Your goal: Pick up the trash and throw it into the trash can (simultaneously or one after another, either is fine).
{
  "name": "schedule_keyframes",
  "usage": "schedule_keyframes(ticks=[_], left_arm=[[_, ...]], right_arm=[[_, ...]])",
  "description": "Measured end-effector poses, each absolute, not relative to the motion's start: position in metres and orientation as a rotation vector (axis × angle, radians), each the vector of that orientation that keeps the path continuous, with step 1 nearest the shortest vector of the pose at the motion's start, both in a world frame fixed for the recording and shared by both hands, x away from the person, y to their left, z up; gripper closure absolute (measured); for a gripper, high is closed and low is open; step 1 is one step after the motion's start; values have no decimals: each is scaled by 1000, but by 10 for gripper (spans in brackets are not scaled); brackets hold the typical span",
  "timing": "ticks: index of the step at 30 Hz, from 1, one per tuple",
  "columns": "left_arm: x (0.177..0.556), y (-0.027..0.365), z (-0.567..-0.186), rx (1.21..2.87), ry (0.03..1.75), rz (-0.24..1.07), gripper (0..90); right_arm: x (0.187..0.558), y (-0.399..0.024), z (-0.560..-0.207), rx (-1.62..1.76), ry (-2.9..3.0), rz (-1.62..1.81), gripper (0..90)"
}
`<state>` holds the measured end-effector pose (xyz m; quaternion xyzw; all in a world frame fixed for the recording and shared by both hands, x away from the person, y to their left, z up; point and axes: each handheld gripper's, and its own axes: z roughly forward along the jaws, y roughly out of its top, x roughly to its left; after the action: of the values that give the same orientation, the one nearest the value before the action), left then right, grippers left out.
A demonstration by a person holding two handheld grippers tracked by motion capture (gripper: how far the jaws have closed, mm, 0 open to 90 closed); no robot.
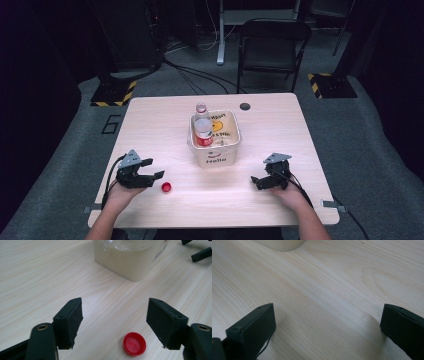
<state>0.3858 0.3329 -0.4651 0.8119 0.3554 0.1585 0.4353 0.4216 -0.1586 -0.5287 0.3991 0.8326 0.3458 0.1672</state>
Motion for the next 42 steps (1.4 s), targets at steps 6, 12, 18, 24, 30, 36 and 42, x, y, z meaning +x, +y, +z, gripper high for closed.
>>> schedule_keyframes(ticks=[6,12,18,24,30,36,42], left_arm=[[382,339,-474,2037,896,372,318],[379,347,-485,2079,855,359,340],[378,347,-488,2097,821,311,381],[377,339,-492,2120,802,261,403],[376,327,-500,2179,765,235,436],[378,319,-506,2216,750,234,436],[382,311,-512,2258,740,224,462]], right_arm=[[421,-158,-529,1143,2365,983,0],[421,-158,-529,1143,2365,982,0],[421,-158,-529,1143,2365,983,0],[421,-158,-529,1143,2365,983,0],[422,-158,-529,1138,2369,986,0],[422,-158,-529,1136,2369,986,0],[422,-158,-529,1137,2374,986,0]])
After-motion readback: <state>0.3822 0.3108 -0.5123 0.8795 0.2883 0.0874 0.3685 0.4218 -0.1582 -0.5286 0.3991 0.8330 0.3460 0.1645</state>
